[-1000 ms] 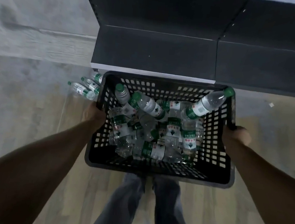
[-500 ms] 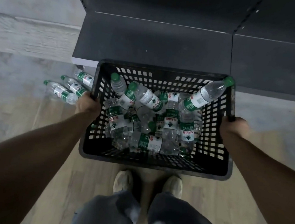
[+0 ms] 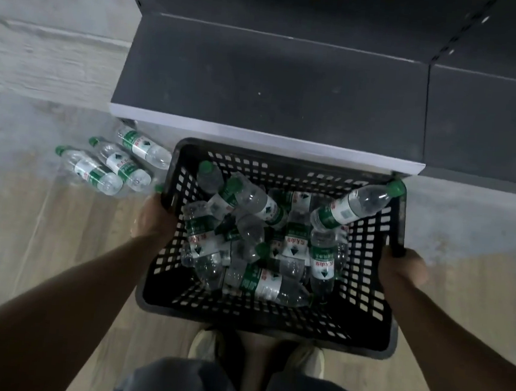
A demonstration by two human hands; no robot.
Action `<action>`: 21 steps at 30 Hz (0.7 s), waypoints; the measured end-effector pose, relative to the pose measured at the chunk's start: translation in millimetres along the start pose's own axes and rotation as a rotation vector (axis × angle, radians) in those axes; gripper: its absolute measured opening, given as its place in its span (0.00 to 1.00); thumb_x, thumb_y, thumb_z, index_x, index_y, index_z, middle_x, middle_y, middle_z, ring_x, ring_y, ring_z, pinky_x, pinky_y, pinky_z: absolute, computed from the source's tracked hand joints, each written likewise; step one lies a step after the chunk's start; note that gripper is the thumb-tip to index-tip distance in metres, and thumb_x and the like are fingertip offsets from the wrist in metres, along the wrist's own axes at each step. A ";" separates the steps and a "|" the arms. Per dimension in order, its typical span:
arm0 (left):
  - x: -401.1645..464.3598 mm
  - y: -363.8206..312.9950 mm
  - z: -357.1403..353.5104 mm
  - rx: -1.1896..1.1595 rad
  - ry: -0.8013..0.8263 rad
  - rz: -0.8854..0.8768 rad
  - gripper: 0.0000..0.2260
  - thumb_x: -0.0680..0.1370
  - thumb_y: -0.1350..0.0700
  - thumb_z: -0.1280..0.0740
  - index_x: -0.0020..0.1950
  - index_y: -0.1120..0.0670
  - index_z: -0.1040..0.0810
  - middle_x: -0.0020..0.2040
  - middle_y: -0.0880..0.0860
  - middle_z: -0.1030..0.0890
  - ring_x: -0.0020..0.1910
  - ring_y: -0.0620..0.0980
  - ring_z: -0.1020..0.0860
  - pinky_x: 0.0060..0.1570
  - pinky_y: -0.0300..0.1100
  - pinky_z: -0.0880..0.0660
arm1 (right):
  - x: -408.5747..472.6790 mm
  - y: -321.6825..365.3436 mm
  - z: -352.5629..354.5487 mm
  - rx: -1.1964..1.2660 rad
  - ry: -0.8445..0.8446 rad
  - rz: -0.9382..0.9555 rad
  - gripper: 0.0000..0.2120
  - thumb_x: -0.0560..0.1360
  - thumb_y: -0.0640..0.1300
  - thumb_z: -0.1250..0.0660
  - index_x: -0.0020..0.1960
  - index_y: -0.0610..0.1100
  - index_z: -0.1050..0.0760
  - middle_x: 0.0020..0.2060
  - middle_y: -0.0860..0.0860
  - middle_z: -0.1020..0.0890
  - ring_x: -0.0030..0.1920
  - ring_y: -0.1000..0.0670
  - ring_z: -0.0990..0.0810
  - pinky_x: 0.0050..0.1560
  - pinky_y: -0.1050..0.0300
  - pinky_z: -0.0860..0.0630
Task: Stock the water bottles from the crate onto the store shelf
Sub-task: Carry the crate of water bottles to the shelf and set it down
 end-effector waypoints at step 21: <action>-120.7 -78.3 20.4 0.260 0.353 -0.043 0.12 0.80 0.58 0.39 0.60 0.55 0.20 0.58 0.57 0.19 0.52 0.56 0.21 0.46 0.46 0.24 | -133.0 48.8 25.7 0.104 0.514 0.148 0.17 0.78 0.45 0.34 0.65 0.43 0.28 0.60 0.45 0.20 0.51 0.46 0.22 0.42 0.63 0.32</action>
Point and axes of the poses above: each hand's wrist, its own x-axis towards the middle knuckle, its own z-axis out of the back of the hand, y = z × x, the point moved 7 cm from there along x, towards the middle knuckle
